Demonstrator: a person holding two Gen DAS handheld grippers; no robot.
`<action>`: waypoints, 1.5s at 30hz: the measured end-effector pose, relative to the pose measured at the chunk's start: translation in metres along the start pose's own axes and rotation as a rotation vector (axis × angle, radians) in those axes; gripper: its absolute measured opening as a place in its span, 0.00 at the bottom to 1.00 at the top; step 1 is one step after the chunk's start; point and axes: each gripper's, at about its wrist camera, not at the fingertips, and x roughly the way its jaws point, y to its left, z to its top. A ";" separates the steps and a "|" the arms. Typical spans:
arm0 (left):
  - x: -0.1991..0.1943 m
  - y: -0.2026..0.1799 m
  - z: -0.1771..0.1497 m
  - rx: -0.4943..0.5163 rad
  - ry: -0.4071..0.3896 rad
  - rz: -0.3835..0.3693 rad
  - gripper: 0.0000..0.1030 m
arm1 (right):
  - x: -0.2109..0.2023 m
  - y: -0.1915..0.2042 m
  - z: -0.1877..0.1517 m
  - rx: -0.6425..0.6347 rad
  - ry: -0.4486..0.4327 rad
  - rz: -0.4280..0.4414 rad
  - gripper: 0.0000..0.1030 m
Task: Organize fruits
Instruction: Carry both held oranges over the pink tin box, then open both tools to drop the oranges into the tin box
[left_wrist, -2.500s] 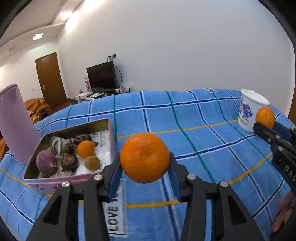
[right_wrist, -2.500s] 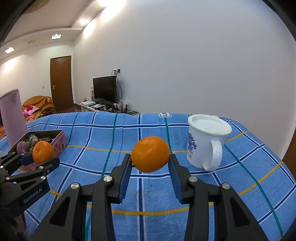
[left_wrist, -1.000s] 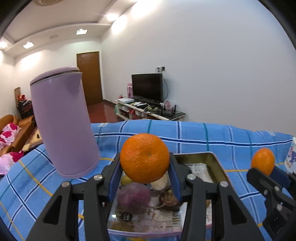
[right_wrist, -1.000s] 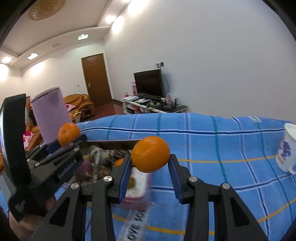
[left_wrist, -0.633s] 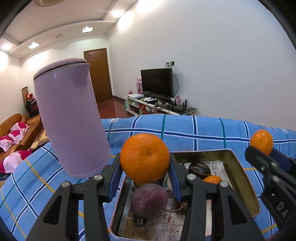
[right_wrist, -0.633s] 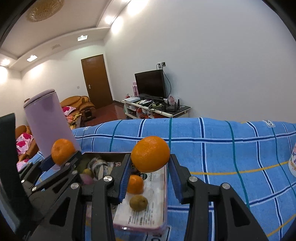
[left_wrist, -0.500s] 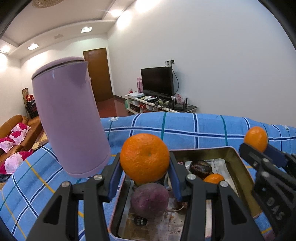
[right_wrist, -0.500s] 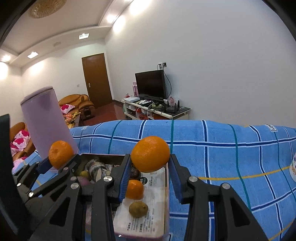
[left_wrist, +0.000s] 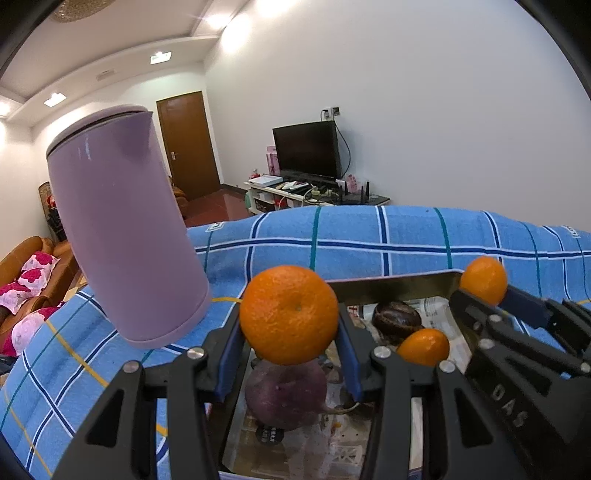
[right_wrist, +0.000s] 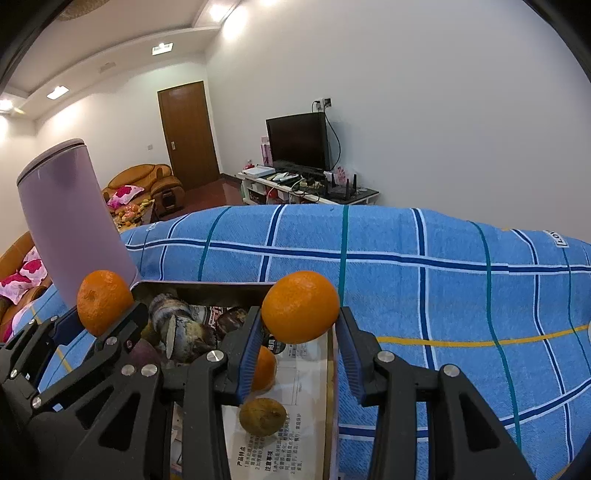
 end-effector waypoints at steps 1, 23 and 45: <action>0.000 0.000 0.000 0.002 0.001 0.000 0.47 | 0.002 0.002 -0.001 -0.007 0.009 -0.002 0.42; 0.006 0.008 0.000 -0.039 0.038 -0.016 0.47 | 0.016 0.009 -0.002 -0.050 0.081 0.081 0.42; 0.007 0.001 0.001 -0.018 0.050 -0.048 0.47 | -0.026 -0.013 -0.007 0.103 -0.086 0.119 0.63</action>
